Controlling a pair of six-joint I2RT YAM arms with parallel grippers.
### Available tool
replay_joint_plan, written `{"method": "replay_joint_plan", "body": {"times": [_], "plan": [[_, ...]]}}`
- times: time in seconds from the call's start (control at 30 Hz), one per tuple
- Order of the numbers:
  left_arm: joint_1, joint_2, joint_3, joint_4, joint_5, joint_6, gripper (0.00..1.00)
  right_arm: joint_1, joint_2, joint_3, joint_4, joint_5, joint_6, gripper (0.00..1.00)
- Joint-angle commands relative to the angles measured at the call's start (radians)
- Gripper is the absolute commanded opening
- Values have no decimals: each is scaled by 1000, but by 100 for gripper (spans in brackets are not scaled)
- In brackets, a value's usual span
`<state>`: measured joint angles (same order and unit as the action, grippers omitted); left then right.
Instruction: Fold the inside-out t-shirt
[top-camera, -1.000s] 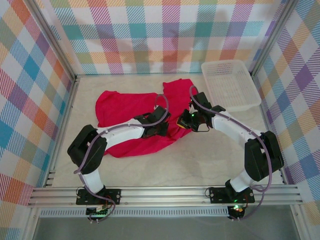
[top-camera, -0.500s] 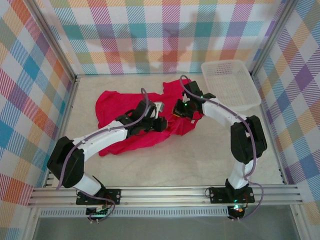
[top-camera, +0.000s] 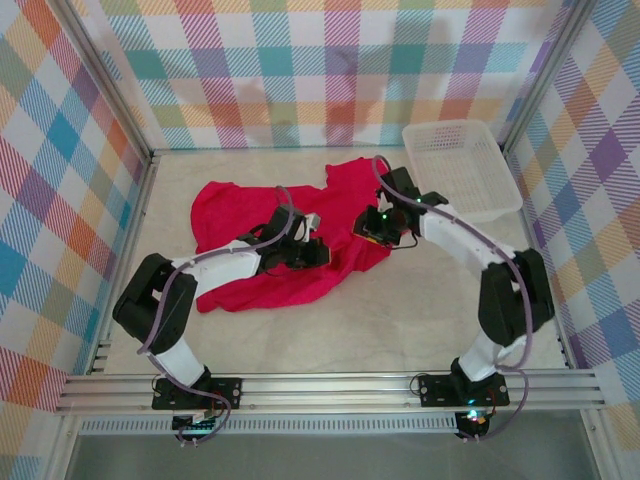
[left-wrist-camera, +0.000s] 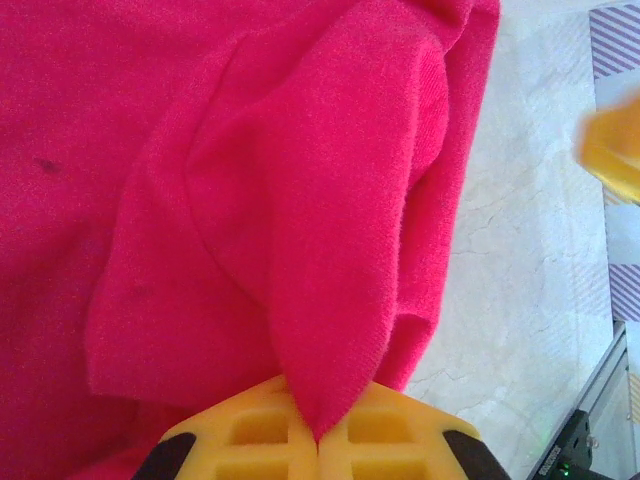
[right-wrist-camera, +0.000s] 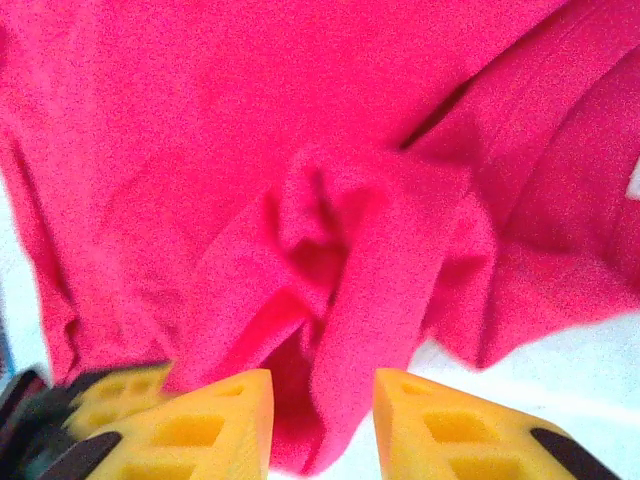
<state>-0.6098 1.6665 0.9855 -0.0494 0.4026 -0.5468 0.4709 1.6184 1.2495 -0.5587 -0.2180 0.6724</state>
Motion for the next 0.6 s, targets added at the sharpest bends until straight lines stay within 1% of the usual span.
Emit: {"method": "replay_joint_plan", "body": {"times": [0.0, 0.1, 0.2, 0.27, 0.37, 0.43, 0.57], "plan": [[5, 1, 42, -3, -5, -9, 0, 57, -54, -72, 85, -30, 48, 28], [10, -5, 42, -15, -7, -8, 0, 80, -23, -119, 189, -61, 77, 21], [15, -15, 40, -22, -10, -7, 0, 84, 49, -101, 244, -83, 81, 20], [19, -23, 37, -30, -14, -4, 0, 84, 98, -77, 243, -66, 78, 20], [25, -38, 28, -30, -18, -7, 0, 84, 147, -50, 230, -42, 75, 24], [27, -45, 24, -26, -17, -8, 0, 84, 159, -47, 233, -31, 78, 25], [30, -44, 25, -28, -13, -7, 0, 84, 170, -36, 225, -6, 75, 33]]}}
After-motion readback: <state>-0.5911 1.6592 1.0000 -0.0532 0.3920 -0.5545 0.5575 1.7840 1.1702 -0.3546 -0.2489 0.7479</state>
